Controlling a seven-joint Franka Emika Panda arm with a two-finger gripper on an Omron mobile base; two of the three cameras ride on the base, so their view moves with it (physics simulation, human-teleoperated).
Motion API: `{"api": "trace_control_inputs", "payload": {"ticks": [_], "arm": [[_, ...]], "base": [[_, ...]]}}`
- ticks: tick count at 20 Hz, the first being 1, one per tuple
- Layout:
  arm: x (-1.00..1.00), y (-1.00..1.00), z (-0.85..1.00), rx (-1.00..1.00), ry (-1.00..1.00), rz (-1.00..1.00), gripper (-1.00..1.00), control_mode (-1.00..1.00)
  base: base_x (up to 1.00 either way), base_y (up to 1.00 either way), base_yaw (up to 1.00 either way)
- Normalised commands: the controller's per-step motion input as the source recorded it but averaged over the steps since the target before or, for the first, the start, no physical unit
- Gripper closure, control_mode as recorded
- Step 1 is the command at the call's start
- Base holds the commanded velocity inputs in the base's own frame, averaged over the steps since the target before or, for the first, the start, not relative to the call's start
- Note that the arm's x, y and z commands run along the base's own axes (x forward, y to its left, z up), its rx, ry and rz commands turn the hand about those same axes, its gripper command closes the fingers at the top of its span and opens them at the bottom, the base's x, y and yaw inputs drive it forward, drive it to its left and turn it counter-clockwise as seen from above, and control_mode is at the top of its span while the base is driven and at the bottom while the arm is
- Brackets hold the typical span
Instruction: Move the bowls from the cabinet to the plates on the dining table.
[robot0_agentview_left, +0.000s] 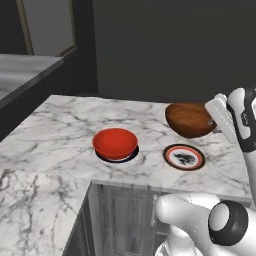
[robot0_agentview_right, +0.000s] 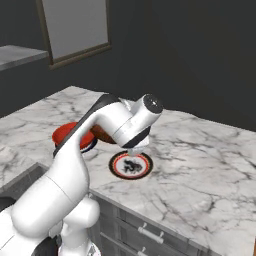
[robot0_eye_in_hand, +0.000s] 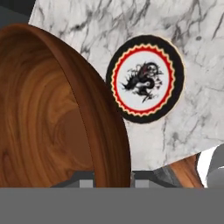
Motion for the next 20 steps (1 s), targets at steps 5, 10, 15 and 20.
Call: {"api": "trace_control_inputs", "payload": {"ticks": [5,10,15,20], "arm": [[0.17,-0.18,-0.25,-0.04,0.05,0.11,1.00,-1.00],[0.10,-0.20,-0.26,-0.06,0.05,0.11,1.00,-1.00],[0.11,-0.14,-0.32,-0.04,0.04,0.11,1.00,-1.00],[0.12,-0.14,-0.32,-0.01,0.04,0.10,1.00,-1.00]], "base": [[0.00,0.00,0.00],[0.00,0.00,0.00],[0.00,0.00,0.00],[0.00,0.00,0.00]]}}
